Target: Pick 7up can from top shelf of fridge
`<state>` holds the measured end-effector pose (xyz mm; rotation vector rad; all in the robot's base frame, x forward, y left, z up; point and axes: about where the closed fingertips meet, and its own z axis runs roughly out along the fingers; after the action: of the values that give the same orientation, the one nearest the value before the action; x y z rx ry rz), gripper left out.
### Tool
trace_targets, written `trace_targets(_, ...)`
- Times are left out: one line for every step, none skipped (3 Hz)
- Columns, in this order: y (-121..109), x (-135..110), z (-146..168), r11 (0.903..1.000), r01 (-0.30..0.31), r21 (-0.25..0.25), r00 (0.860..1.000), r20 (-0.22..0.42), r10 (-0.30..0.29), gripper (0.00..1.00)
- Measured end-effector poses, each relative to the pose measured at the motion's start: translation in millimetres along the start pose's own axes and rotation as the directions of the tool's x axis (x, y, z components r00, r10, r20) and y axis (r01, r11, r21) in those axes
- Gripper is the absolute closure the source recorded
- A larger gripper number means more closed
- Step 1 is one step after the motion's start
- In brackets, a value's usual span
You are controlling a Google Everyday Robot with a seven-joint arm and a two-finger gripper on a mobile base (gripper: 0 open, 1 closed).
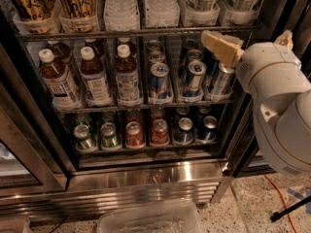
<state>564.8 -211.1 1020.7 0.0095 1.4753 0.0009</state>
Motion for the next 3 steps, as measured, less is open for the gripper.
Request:
trace_targets(0.0,0.0,0.0,1.0000,0.000,0.000,1.000,0.000,0.000,0.00)
trace_targets(0.8,-4.8,1.1,0.9996,0.030,0.004,0.999,0.014,-0.030,0.00)
trace_targets(4.6,-12.1,-0.1,0.9985,0.055,0.005,0.998,0.030,-0.055,0.00)
